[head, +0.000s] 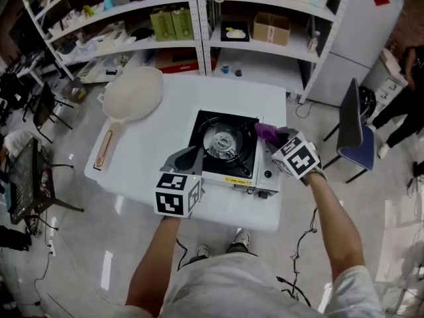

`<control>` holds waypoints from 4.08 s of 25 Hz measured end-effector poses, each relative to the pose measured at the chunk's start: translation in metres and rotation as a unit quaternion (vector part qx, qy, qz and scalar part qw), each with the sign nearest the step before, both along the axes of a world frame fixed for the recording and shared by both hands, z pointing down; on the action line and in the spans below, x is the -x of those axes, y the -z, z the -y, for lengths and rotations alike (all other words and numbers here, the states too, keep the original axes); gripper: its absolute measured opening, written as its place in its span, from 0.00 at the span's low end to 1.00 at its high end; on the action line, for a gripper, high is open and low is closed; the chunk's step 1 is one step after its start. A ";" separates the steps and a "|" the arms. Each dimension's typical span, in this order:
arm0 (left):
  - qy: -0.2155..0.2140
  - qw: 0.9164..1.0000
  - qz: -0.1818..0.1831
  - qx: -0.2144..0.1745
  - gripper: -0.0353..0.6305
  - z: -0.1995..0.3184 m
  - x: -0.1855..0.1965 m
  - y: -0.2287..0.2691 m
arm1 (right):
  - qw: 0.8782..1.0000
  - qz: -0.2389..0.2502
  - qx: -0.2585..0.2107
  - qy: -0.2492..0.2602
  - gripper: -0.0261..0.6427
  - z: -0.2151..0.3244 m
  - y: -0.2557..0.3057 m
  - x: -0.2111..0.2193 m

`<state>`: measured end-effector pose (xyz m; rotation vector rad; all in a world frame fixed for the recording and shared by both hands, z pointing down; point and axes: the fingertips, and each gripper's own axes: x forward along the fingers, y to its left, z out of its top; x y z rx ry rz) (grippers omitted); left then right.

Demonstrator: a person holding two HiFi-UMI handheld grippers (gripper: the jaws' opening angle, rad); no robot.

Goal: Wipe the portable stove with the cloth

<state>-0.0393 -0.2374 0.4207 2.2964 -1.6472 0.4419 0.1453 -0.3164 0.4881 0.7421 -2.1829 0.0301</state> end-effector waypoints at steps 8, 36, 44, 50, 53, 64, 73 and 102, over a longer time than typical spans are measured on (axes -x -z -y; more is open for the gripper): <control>-0.031 0.999 -0.007 0.000 0.06 -0.008 -0.002 -0.003 | 1.000 -0.002 0.007 -0.021 0.13 -0.030 -0.002 0.003; -0.103 0.994 -0.018 -0.005 0.06 -0.046 0.007 0.000 | 0.996 -0.007 0.013 -0.086 0.13 -0.125 -0.002 0.001; -0.118 0.993 -0.021 -0.004 0.06 -0.055 0.011 -0.004 | 0.995 -0.012 0.013 -0.096 0.13 -0.147 -0.002 0.000; -0.128 0.991 -0.025 -0.001 0.06 -0.058 0.010 -0.007 | 0.997 -0.022 0.012 -0.075 0.13 -0.161 0.001 0.001; -0.129 0.991 -0.025 -0.004 0.06 -0.059 0.012 -0.005 | 0.998 -0.036 0.002 -0.057 0.13 -0.160 0.015 -0.001; -0.107 0.994 -0.034 -0.001 0.06 -0.063 0.039 -0.009 | 0.992 -0.119 0.018 0.047 0.13 -0.168 0.013 0.018; -0.092 0.995 -0.043 0.002 0.06 -0.071 0.054 -0.016 | 0.989 -0.119 0.030 0.078 0.13 -0.171 0.004 0.056; -0.006 0.999 -0.035 0.000 0.06 -0.094 0.134 -0.017 | 0.974 -0.073 0.055 0.209 0.14 -0.158 0.010 0.225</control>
